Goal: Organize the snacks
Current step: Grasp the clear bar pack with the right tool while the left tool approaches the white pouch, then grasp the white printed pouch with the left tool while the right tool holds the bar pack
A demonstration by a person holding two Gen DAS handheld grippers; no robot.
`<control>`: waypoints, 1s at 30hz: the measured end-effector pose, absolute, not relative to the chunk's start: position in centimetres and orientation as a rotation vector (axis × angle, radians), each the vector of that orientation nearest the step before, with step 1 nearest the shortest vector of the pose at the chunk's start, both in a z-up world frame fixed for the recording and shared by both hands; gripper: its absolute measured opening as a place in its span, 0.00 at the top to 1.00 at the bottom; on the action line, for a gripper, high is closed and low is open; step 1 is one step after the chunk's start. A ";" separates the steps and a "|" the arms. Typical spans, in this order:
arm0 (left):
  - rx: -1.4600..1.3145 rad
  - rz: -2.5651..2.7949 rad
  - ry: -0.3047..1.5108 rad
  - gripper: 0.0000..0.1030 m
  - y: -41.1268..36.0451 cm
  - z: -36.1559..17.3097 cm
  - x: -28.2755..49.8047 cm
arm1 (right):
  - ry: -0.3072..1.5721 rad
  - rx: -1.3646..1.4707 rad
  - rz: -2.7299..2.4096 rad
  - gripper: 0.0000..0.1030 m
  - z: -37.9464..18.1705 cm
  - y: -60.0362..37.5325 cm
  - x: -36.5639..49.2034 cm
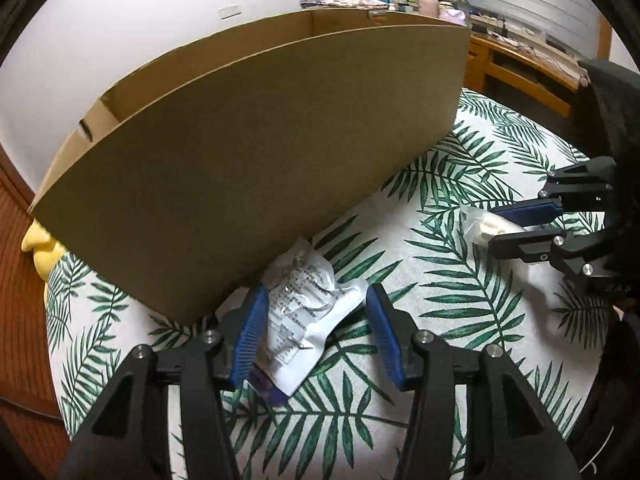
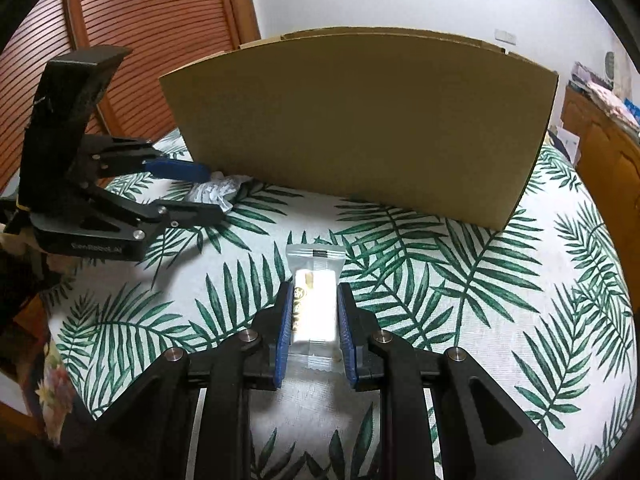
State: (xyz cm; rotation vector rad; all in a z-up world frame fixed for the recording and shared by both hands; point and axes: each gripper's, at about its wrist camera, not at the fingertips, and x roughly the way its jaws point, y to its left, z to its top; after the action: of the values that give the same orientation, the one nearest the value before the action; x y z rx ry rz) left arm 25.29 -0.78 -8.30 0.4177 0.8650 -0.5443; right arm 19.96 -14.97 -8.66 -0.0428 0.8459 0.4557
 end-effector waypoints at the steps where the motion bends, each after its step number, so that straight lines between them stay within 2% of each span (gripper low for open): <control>1: 0.429 -0.546 0.863 0.50 -0.9 -8.4 25.3 | 0.848 -0.040 0.460 0.81 -8.7 -15.3 19.8; 19: 0.495 -0.552 0.824 0.48 -1.2 -7.5 24.9 | 0.847 -0.034 0.479 0.81 -8.7 -16.0 20.0; 30: 0.530 -0.570 0.854 0.44 -1.2 -9.1 25.2 | 0.848 -0.034 0.480 0.81 -8.7 -16.0 20.0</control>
State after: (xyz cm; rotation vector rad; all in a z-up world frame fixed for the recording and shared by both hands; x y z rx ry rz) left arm 25.16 -1.19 -9.06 0.5300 0.8539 -0.5703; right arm 19.97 -15.98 -8.70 -0.0343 0.8483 0.4799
